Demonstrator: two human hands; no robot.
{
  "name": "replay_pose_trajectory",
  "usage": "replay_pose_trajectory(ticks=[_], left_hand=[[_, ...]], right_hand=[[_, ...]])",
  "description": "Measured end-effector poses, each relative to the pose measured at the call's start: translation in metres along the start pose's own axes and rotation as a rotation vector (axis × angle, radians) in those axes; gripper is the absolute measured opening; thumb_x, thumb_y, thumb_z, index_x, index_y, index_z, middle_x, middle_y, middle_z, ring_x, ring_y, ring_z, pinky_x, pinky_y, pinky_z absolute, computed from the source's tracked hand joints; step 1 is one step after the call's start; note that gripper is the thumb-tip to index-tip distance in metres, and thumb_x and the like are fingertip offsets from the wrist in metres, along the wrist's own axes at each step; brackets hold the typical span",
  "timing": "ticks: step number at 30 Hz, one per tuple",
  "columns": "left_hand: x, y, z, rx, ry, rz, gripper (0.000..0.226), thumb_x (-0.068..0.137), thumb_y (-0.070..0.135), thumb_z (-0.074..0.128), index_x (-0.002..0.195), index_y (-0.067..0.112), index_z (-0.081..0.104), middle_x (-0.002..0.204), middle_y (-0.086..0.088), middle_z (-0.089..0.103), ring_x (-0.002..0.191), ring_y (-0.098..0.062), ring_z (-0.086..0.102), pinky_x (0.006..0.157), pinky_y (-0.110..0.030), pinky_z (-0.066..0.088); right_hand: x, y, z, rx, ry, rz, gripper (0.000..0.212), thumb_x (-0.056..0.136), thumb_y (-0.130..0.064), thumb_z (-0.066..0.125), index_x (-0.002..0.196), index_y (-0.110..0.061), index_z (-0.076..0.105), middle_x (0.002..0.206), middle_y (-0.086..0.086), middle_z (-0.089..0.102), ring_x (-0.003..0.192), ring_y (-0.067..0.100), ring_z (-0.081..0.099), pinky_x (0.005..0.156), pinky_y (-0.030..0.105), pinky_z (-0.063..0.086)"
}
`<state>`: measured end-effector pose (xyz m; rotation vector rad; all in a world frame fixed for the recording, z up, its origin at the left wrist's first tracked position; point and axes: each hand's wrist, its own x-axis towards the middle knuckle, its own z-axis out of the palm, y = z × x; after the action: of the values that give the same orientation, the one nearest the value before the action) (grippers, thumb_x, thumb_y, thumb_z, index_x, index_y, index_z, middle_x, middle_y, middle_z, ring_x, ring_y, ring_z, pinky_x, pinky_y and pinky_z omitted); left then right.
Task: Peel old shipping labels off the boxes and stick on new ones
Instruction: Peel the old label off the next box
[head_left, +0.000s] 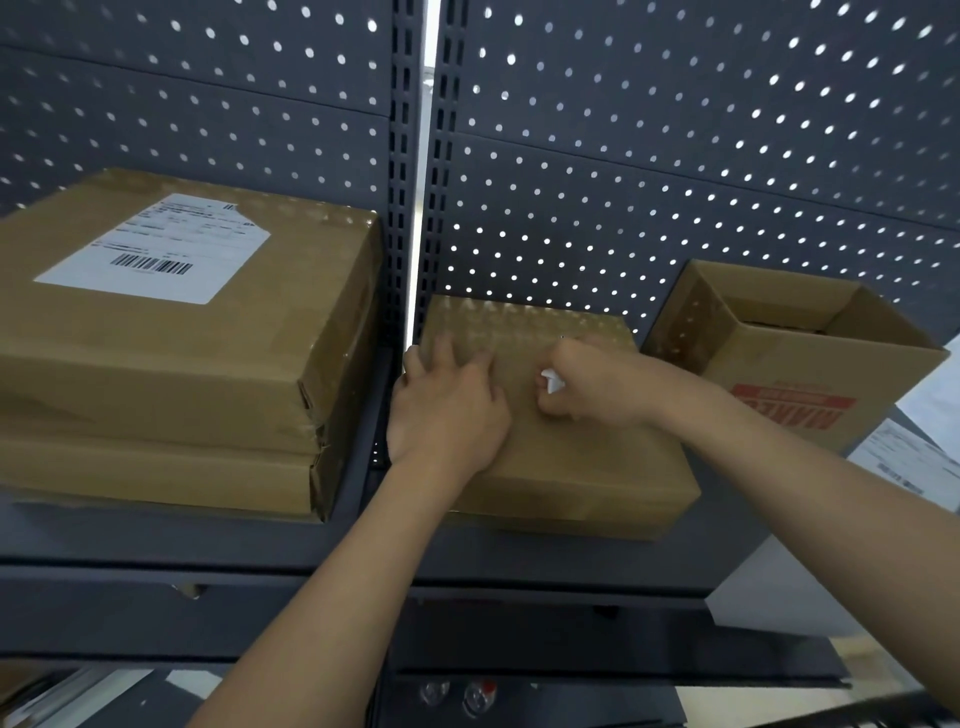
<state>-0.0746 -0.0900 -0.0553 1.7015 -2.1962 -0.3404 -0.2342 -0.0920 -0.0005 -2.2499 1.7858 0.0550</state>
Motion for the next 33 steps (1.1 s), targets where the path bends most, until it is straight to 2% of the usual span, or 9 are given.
replay_pose_trajectory(ticks=[4,8,12,17,21,26,29,31,33], left_hand=[[0.000,0.000,0.000,-0.010,0.008,0.002,0.048,0.098,0.036,0.032,0.146,0.031,0.036,0.153,-0.009,0.024,0.135,-0.036,0.024,0.102,-0.047,0.037],[0.000,0.000,0.000,-0.019,0.007,0.003,0.048,0.099,0.036,0.032,0.146,0.030,0.036,0.153,-0.008,0.024,0.135,-0.035,0.023,0.102,-0.048,0.037],[0.001,0.000,0.000,-0.018,0.012,-0.009,0.048,0.098,0.037,0.032,0.145,0.030,0.038,0.153,-0.008,0.024,0.135,-0.035,0.023,0.104,-0.048,0.036],[0.000,0.000,0.000,-0.013,0.007,-0.006,0.047,0.099,0.036,0.032,0.145,0.030,0.038,0.154,-0.008,0.024,0.137,-0.036,0.022,0.104,-0.049,0.035],[0.000,0.000,0.000,-0.015,0.003,-0.012,0.047,0.099,0.036,0.032,0.145,0.031,0.037,0.155,-0.008,0.023,0.137,-0.036,0.021,0.104,-0.048,0.035],[0.000,0.001,0.000,-0.015,0.009,-0.016,0.047,0.099,0.036,0.032,0.145,0.031,0.037,0.155,-0.008,0.023,0.137,-0.036,0.021,0.104,-0.048,0.034],[0.000,0.000,0.000,-0.014,0.005,-0.014,0.047,0.099,0.037,0.031,0.146,0.032,0.036,0.155,-0.008,0.023,0.137,-0.036,0.021,0.104,-0.048,0.034],[0.000,-0.001,0.000,-0.016,0.004,-0.014,0.048,0.099,0.037,0.031,0.147,0.032,0.035,0.155,-0.007,0.022,0.137,-0.035,0.021,0.104,-0.047,0.034],[0.000,-0.001,0.000,-0.014,0.008,-0.016,0.048,0.099,0.038,0.031,0.146,0.032,0.036,0.155,-0.007,0.022,0.137,-0.035,0.021,0.104,-0.047,0.034]], right_hand=[[-0.003,0.015,0.001,0.246,0.033,0.022,0.027,0.089,-0.016,0.059,0.067,-0.001,0.054,0.060,0.009,0.061,0.054,0.018,0.050,0.056,0.035,0.042],[-0.012,0.023,-0.003,0.451,0.155,0.029,0.020,0.094,-0.019,0.058,0.085,-0.003,0.067,0.068,0.008,0.068,0.058,0.008,0.062,0.059,0.020,0.052],[-0.011,0.019,0.003,0.298,0.134,0.001,0.016,0.089,-0.027,0.068,0.083,-0.012,0.066,0.071,0.006,0.068,0.066,0.013,0.065,0.066,0.029,0.051],[-0.005,0.010,0.007,0.112,0.115,-0.015,0.029,0.094,-0.023,0.058,0.070,-0.009,0.051,0.076,0.011,0.058,0.067,0.021,0.051,0.064,0.037,0.042],[-0.008,0.019,0.003,0.237,0.086,-0.011,0.026,0.095,-0.020,0.055,0.080,0.000,0.059,0.072,0.009,0.066,0.062,0.019,0.059,0.061,0.030,0.045],[-0.012,0.028,0.003,0.380,0.138,-0.040,0.017,0.094,-0.023,0.060,0.084,-0.010,0.065,0.073,0.005,0.069,0.062,0.011,0.063,0.063,0.025,0.052],[-0.015,0.029,0.003,0.481,0.167,-0.015,0.020,0.095,-0.030,0.061,0.089,-0.012,0.067,0.065,-0.009,0.066,0.058,0.003,0.059,0.060,0.018,0.049],[-0.018,0.029,0.002,0.450,0.221,0.012,0.022,0.091,-0.037,0.066,0.093,-0.016,0.068,0.063,-0.010,0.064,0.058,0.000,0.058,0.057,0.014,0.045],[-0.019,0.028,0.005,0.330,0.255,0.042,0.026,0.080,-0.045,0.075,0.092,-0.024,0.067,0.078,-0.009,0.065,0.072,0.003,0.060,0.064,0.022,0.048]])
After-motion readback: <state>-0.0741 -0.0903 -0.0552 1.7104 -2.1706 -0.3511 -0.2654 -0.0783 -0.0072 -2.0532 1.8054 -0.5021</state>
